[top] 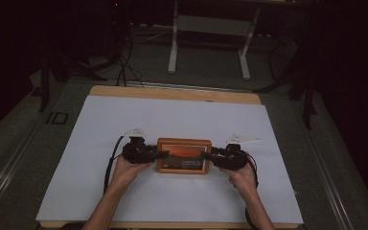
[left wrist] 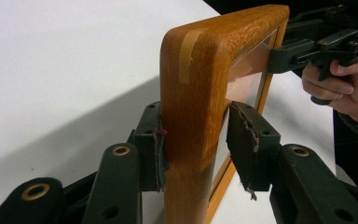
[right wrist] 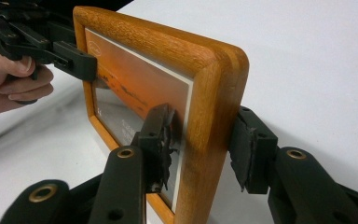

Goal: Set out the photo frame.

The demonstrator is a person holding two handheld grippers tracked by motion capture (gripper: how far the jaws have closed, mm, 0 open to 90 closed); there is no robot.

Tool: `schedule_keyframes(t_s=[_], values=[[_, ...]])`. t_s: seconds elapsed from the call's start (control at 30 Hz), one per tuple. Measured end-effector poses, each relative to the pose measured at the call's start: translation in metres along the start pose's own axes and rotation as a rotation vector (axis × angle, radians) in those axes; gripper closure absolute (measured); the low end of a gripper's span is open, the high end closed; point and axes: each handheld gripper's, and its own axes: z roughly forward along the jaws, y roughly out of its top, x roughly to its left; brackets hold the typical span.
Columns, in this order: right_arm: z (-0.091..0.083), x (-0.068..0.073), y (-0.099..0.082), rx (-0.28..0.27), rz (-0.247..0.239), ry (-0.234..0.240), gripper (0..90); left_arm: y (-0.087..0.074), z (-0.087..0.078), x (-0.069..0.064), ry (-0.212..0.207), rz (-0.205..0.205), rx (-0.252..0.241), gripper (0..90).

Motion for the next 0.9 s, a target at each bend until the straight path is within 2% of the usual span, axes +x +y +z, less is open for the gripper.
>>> schedule_keyframes(t_s=[0.17,0.57,0.7,0.77,0.83,0.9], values=[[0.003,-0.001,-0.002,0.010,-0.004,-0.005,60.1,-0.003,0.003,0.002,0.009,0.006,0.012,57.9],[0.003,-0.001,-0.007,-0.007,-0.008,0.014,61.6,-0.010,0.004,0.003,0.012,0.004,-0.004,56.0],[0.003,0.000,-0.009,-0.008,-0.026,0.011,61.1,-0.013,0.010,0.003,0.026,0.003,0.046,51.0],[0.003,0.002,-0.009,0.002,-0.045,0.000,56.1,-0.015,0.012,0.002,0.018,-0.002,0.061,46.5],[0.003,0.003,-0.010,0.007,-0.060,-0.020,49.9,-0.015,0.013,0.001,0.043,0.007,0.072,44.0],[0.001,0.002,-0.010,0.011,-0.060,-0.021,44.1,-0.015,0.012,0.001,0.050,0.005,0.073,39.7]])
